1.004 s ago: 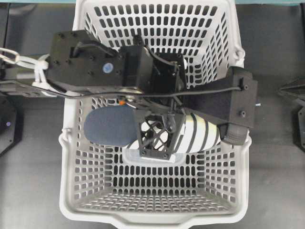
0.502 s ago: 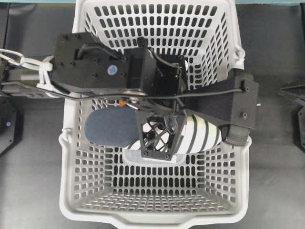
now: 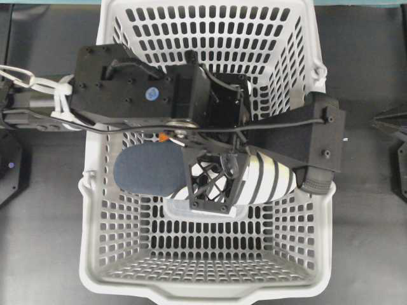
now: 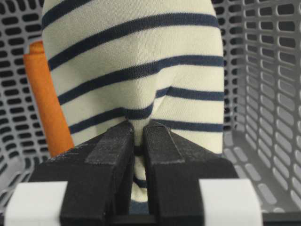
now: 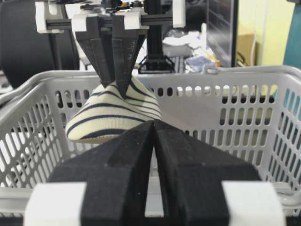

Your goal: Pick up the slipper from the shopping basket with the left arm.

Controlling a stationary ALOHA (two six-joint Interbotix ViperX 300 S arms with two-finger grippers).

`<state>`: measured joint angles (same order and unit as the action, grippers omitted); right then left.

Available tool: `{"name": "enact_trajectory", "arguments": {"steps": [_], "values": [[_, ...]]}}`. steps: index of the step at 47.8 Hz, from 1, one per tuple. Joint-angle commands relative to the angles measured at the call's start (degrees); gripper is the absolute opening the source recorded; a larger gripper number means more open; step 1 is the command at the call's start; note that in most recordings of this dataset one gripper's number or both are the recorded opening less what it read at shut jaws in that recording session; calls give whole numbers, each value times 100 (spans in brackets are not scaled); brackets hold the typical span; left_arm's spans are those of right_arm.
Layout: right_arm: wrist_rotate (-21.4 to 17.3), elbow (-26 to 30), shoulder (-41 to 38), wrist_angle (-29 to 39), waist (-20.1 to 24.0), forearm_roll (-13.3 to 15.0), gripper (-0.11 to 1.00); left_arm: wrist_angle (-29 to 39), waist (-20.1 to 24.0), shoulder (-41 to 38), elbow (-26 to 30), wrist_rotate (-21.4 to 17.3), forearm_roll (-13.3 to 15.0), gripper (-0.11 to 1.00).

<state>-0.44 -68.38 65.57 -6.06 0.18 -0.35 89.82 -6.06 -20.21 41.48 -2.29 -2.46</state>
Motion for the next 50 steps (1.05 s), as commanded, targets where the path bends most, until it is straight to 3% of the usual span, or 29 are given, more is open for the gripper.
{"name": "enact_trajectory", "arguments": {"steps": [1, 50], "values": [[0, 44, -26, 0, 9, -18, 0, -18, 18, 79, 132, 9, -18, 4], [0, 35, 105, 141, 9, -9, 0, 26, 35, 53, 132, -26, -18, 4]]}}
